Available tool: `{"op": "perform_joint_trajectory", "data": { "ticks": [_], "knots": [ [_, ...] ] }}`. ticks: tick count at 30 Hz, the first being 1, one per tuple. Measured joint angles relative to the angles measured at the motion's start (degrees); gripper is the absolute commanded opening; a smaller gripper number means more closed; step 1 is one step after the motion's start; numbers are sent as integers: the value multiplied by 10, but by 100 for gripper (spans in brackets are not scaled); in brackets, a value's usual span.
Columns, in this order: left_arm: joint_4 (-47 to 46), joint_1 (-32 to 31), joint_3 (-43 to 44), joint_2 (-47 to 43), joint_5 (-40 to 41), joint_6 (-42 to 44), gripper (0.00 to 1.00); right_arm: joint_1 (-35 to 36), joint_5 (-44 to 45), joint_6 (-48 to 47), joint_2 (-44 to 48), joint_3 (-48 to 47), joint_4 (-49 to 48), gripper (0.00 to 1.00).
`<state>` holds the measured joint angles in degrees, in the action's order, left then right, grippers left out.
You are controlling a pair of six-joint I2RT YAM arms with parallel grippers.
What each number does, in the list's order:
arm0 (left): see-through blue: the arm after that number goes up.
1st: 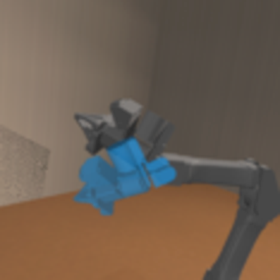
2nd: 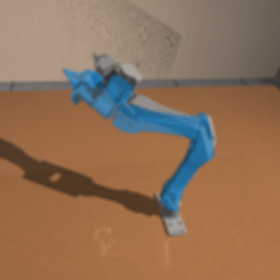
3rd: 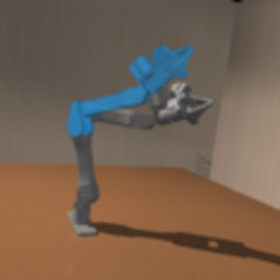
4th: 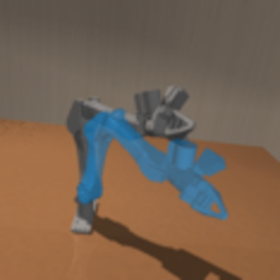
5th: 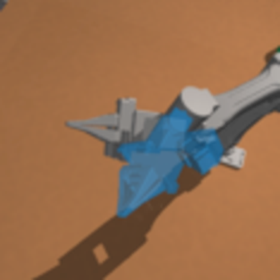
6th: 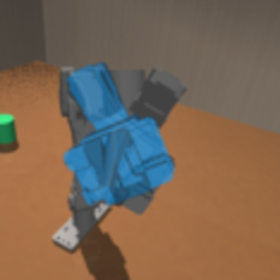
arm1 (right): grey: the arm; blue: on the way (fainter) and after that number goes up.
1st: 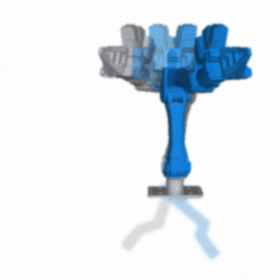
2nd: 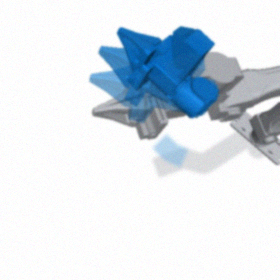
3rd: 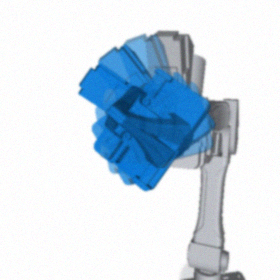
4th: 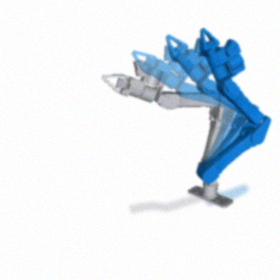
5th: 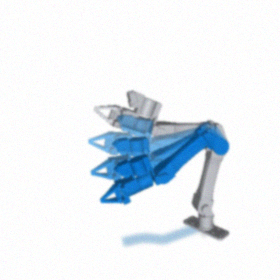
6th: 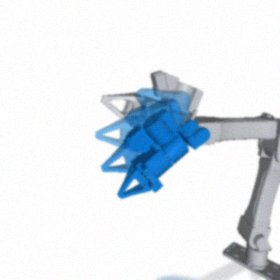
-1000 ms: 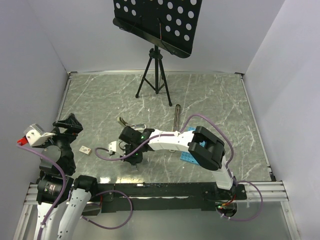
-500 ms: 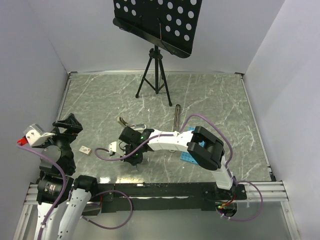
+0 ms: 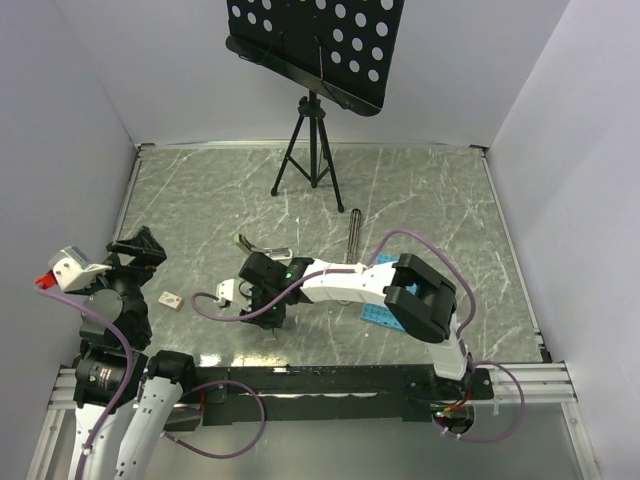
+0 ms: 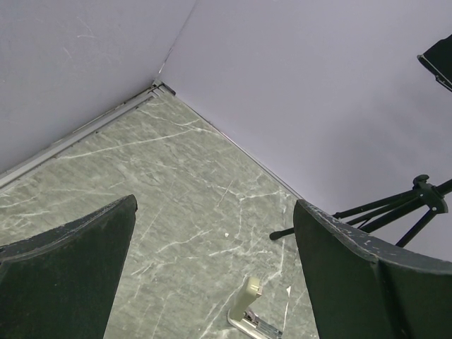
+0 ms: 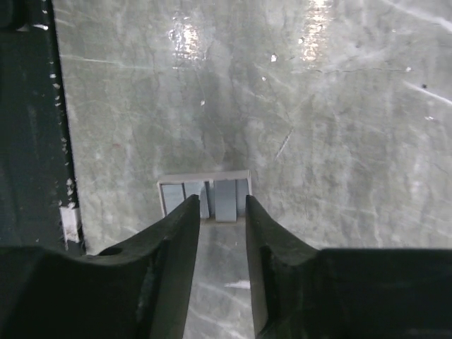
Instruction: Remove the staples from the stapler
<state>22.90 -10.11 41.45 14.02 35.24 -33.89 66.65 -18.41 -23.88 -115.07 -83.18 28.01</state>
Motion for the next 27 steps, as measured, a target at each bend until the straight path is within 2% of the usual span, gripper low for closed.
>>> {"op": "perform_joint_trajectory", "data": {
  "ticks": [6,12,16,21,23,25,26,27],
  "knots": [
    [-2,0,0,1,-1,0,97,0,5,21,30,25,-28,43],
    [-8,1,0,17,-10,0,97,1,27,75,96,111,-85,50],
    [-9,1,0,42,-26,0,97,1,79,148,154,182,-151,67],
    [-3,1,3,120,-89,-21,97,1,158,260,222,265,-200,73],
    [14,1,7,167,-123,-40,97,2,193,313,248,298,-210,98],
    [35,1,9,223,-164,-66,97,2,220,359,275,328,-216,100],
    [48,1,9,247,-183,-81,93,2,231,381,290,344,-218,100],
    [60,1,9,266,-197,-94,84,3,241,400,303,357,-219,100]
  ]
}}
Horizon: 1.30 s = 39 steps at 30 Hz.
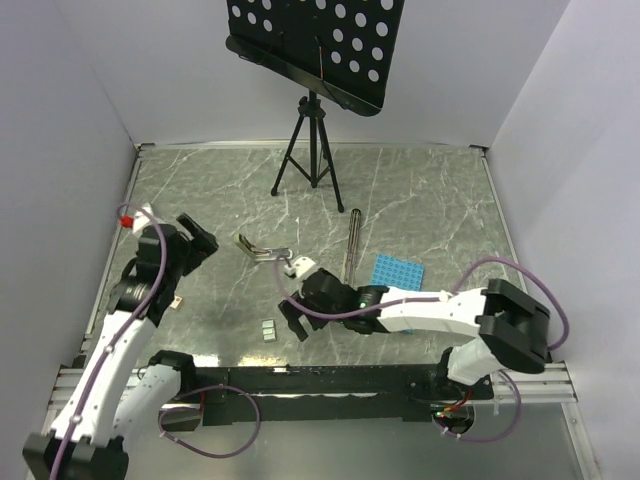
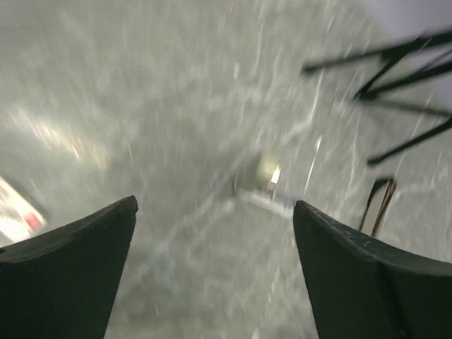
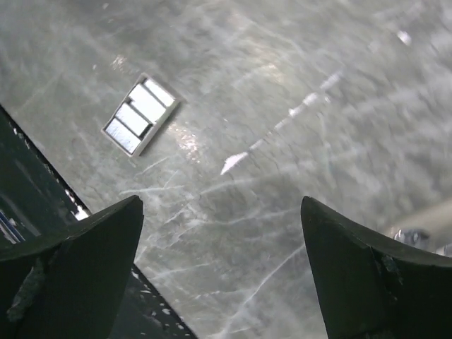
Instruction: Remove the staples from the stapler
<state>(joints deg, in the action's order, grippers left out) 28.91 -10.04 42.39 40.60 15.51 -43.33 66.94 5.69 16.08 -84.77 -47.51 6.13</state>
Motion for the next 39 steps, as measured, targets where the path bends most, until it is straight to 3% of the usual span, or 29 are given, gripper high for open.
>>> {"op": "perform_joint_trajectory", "data": {
  "ticks": [2,3,5,21,29,39],
  "knots": [
    [28,0,-2,34,-38,-33,57,2,17,33,24,21,-4,100],
    [40,0,-6,44,-56,-50,23,3,26,48,40,34,-8,100],
    [64,1,-18,52,-88,-86,1,5,45,72,81,64,-16,100],
    [164,-7,-207,-19,-193,-281,1,8,144,110,296,182,-59,100],
    [142,-84,-220,63,-192,-328,1,8,149,109,344,209,-61,100],
    [56,-223,-204,156,-187,-407,1,8,149,109,349,211,-62,100]
  ]
}}
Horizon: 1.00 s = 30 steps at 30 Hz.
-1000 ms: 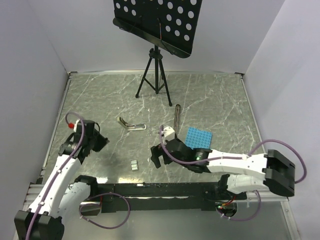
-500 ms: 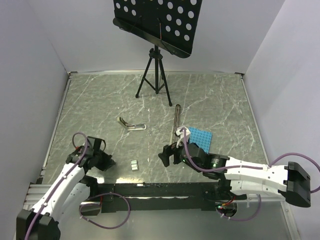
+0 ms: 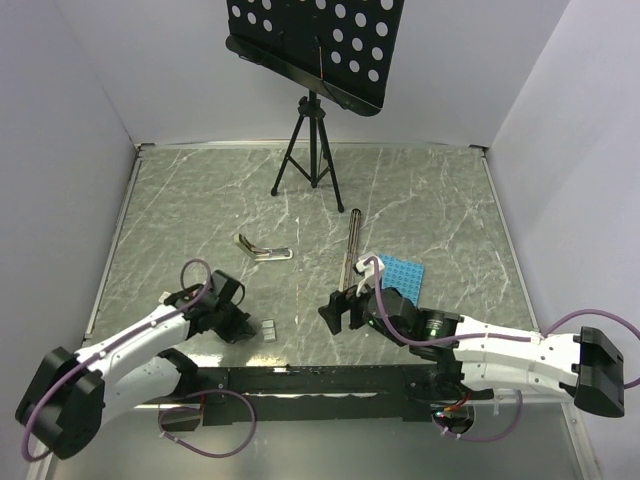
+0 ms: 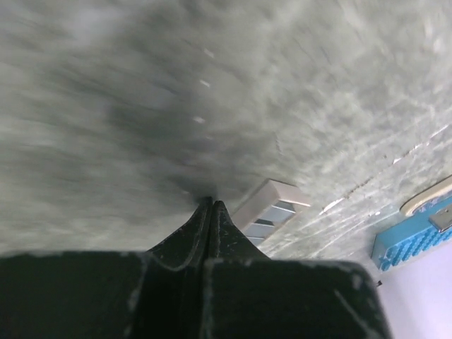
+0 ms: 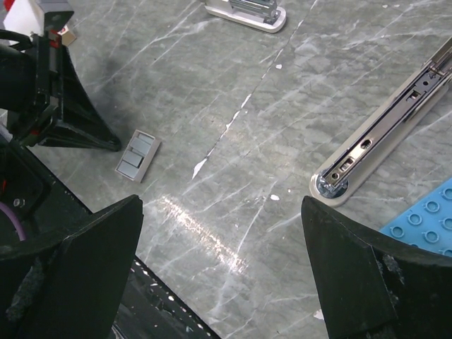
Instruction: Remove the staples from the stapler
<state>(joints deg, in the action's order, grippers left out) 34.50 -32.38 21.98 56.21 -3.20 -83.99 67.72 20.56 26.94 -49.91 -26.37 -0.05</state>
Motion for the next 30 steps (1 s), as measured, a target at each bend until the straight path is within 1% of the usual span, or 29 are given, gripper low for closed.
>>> {"op": "perform_joint_trajectory", "data": {
  "ticks": [7,13,17,19,20,21,22,23,24,25,27,28,30],
  "knots": [
    [-32,-80,24,54,2,-54,1,0,7,-1,18,19,1,100],
    [-35,-117,48,83,10,-74,1,0,9,-3,19,23,1,100],
    [9,-119,80,80,39,-93,1,0,9,-4,19,24,0,100],
    [46,-119,96,59,68,-114,1,0,9,-5,19,25,0,100],
    [70,-119,105,41,85,-128,2,0,9,-5,19,25,0,100],
    [88,-119,114,25,99,-139,11,0,8,-5,19,25,0,100],
    [113,-119,126,2,120,-155,33,0,8,-6,19,26,0,100],
    [137,-119,139,-19,139,-169,43,0,8,-6,19,26,0,100],
    [161,-119,153,-38,158,-181,50,0,8,-7,19,27,0,100],
    [185,-118,170,-57,180,-195,59,0,9,-8,19,28,0,100],
    [234,-105,202,-82,220,-219,71,0,9,-9,19,30,1,100],
    [249,-97,212,-87,234,-223,81,0,9,-9,20,30,1,100],
    [289,-59,234,-94,271,-228,89,0,9,-9,24,32,2,100]
  ]
}}
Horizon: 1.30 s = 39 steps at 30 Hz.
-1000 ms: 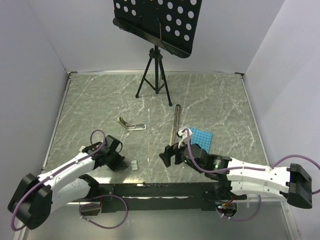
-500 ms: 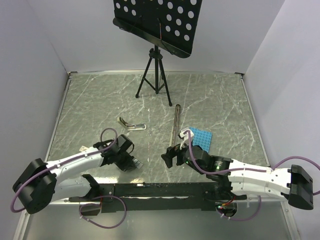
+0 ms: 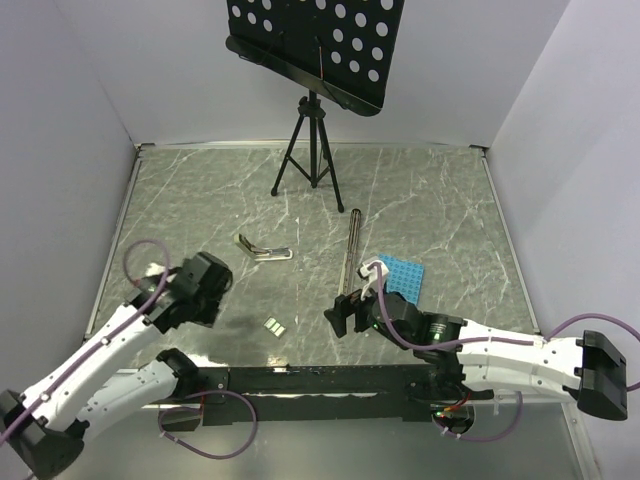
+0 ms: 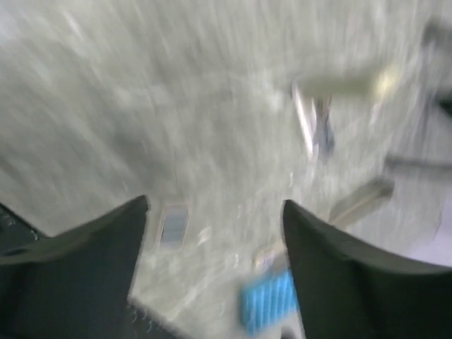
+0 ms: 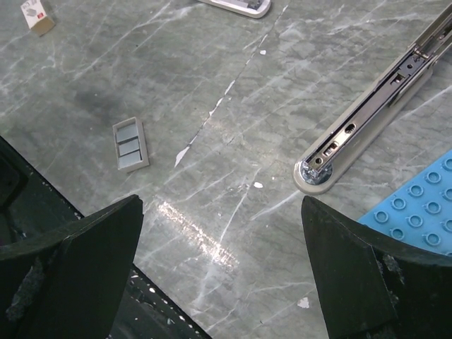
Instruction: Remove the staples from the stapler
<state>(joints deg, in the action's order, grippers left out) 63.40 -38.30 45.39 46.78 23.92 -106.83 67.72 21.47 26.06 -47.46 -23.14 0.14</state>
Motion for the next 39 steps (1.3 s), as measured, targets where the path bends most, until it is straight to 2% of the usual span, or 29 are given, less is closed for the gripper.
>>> {"op": "perform_joint_trajectory", "data": {
  "ticks": [4,8,11,14,16,17,18,19,20,21,28,39],
  "knots": [
    [38,116,14,6,55,32,91,0,0,0,18,4,-1,100],
    [32,254,15,38,73,109,91,0,2,0,40,15,2,100],
    [9,348,15,76,75,165,88,0,3,0,58,28,2,100],
    [-32,442,15,109,71,216,79,0,3,0,68,39,1,100],
    [-66,516,15,132,50,257,61,0,3,-2,68,40,0,100],
    [-75,534,15,140,44,263,48,0,2,-2,67,40,-2,100],
    [-91,562,15,154,33,278,24,0,2,-3,66,40,-3,100],
    [-106,588,15,171,24,294,14,0,1,-4,63,40,-5,100],
    [-116,601,14,184,21,296,3,0,1,-4,59,40,-7,100],
    [-129,612,12,199,17,306,1,0,0,-5,54,40,-8,100],
    [-186,631,-28,269,-14,325,1,0,-2,-12,37,40,-26,100],
    [-224,639,-71,295,-98,325,1,0,-1,-15,15,40,-38,100]
  ]
}}
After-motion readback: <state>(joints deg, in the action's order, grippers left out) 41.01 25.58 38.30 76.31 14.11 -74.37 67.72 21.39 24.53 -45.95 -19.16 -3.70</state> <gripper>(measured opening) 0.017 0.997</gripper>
